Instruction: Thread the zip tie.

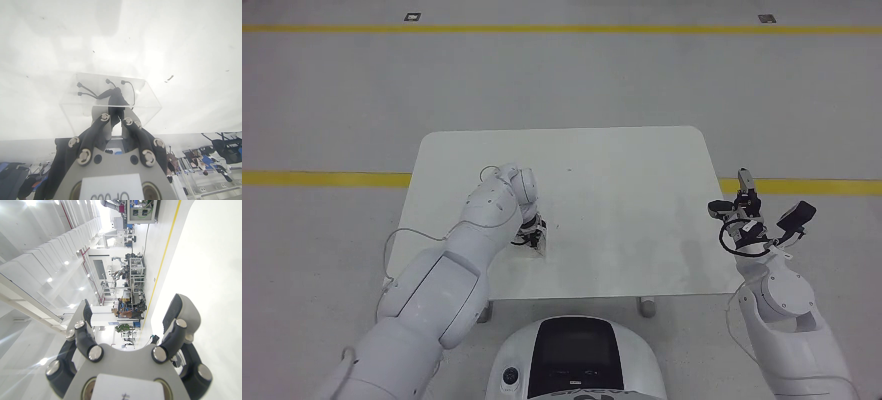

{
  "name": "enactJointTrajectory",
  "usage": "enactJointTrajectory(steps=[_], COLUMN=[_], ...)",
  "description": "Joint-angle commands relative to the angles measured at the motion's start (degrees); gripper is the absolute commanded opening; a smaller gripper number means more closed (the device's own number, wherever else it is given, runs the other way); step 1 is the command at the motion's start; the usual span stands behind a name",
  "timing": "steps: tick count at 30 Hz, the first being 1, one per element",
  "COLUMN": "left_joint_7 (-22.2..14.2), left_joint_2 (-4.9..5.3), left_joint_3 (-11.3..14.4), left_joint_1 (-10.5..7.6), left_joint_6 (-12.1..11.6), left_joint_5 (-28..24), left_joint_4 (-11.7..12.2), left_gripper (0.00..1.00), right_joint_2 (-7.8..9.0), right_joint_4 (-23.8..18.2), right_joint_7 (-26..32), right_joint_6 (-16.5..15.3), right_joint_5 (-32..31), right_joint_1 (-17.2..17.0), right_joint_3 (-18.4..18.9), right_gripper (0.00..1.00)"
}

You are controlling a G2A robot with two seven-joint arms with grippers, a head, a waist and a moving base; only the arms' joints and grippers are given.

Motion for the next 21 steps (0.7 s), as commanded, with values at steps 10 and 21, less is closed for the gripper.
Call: enactJointTrajectory(steps=[10,21], left_joint_7=[-1.22,-4.09], left_joint_2=[-0.94,-1.57], left_joint_3=[1.31,2.67], left_joint_1=[-2.42,-4.28], left_joint_6=[0.0,0.0], left_joint_5=[-0.21,-0.43], left_joint_4=[0.91,2.31], left_gripper=[0.0,0.0], right_joint_2=[0.0,0.0], right_joint_4=[0.0,0.0], right_joint_7=[0.0,0.0], right_joint_6=[0.0,0.0], right_joint_5=[0.0,0.0], right_joint_1=[0.0,0.0], right_joint_3=[0.0,0.0], right_gripper=[1.0,1.0])
